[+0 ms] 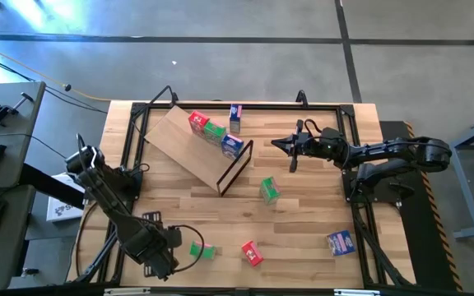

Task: Stack cereal on shelf
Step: Put the bottom left red cereal on the shelf

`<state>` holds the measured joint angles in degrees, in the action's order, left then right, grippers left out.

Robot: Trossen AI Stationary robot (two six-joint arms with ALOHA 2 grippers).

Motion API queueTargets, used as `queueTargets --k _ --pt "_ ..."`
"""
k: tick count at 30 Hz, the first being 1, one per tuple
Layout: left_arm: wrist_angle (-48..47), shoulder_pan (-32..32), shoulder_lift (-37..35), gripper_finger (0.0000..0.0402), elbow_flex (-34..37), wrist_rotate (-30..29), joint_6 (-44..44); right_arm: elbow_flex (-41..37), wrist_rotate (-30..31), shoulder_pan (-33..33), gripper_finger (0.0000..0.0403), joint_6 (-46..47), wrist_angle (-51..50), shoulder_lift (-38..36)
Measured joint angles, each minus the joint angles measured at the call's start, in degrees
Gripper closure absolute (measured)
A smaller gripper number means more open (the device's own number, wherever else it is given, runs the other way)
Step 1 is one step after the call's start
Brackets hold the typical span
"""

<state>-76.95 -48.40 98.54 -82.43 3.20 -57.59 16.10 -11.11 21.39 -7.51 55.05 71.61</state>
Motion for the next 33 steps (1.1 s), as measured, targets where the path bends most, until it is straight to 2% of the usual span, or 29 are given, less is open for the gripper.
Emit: queueTargets --k 10,15,21,28,33 --pt "-3.12 -0.02 2.10 0.0153 0.02 0.40 1.54 0.00 0.00 0.00 0.0403 0.00 0.00 0.00" --pt "-3.45 0.02 1.90 0.0184 0.00 0.64 0.75 0.00 0.00 0.01 0.0403 0.08 0.02 0.00" --pt "-4.19 1.92 1.77 0.0234 0.00 -0.92 4.44 0.00 0.00 0.01 0.0403 0.13 0.02 0.00" --pt "-9.56 7.73 0.75 0.0267 -0.17 -5.10 20.18 0.00 0.00 0.01 0.0403 0.16 0.01 0.00" --pt "-13.25 15.26 -2.46 0.0270 -0.48 -11.63 35.32 0.00 0.00 0.00 0.0403 0.47 0.00 0.00"
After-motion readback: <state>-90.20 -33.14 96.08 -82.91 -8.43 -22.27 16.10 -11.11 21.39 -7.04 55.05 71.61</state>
